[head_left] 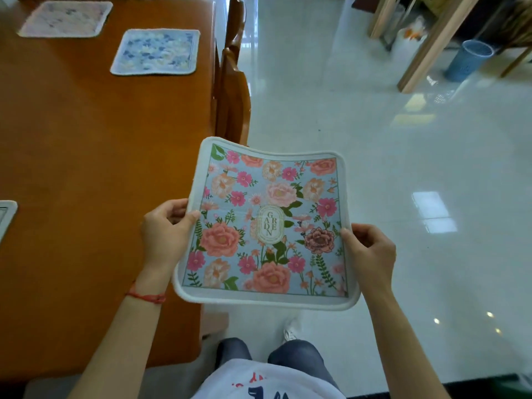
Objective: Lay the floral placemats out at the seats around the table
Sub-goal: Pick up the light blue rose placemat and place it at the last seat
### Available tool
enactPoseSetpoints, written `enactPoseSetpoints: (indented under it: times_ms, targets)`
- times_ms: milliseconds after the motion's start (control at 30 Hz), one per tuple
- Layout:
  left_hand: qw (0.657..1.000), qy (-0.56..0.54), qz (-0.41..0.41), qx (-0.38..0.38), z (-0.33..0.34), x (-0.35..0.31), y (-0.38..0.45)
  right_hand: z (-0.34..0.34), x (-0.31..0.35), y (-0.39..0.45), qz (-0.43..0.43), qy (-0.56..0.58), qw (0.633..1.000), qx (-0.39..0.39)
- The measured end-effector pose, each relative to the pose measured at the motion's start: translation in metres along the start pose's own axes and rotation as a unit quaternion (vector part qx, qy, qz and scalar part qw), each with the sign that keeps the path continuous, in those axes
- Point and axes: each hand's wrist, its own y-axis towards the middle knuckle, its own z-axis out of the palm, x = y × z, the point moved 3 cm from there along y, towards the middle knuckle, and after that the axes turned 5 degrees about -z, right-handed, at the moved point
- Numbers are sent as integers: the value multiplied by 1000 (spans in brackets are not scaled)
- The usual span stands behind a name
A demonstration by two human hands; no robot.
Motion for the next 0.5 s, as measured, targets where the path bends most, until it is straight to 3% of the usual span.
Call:
enactPoseSetpoints:
  times_ms: [300,500]
  targets:
    - [1000,-14,-4,-13,74,-58,4,-57,-1,83,2,25,999,30]
    - [999,-33,-5,-27,94,-86,32,-48,7,134,0,41,998,46]
